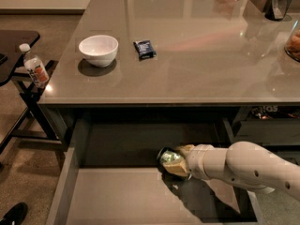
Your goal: Place green can into top drawer
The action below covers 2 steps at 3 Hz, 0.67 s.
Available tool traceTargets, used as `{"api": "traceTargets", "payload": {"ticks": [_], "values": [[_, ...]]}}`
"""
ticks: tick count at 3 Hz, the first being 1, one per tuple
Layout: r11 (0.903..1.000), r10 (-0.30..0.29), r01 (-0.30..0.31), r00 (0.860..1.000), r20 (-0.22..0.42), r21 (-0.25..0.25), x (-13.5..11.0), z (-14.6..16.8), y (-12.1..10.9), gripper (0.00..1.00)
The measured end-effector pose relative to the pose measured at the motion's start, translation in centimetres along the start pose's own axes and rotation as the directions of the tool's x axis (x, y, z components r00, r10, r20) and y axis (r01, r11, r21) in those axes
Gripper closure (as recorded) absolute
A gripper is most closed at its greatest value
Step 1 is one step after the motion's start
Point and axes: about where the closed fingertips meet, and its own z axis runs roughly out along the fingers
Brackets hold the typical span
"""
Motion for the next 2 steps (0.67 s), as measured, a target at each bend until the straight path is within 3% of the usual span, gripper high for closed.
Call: {"api": "traceTargets", "payload": {"ticks": [2], "values": [[1.0000,0.000,0.000,1.000,0.000,0.000,0.00,0.00,0.00,0.34]]}}
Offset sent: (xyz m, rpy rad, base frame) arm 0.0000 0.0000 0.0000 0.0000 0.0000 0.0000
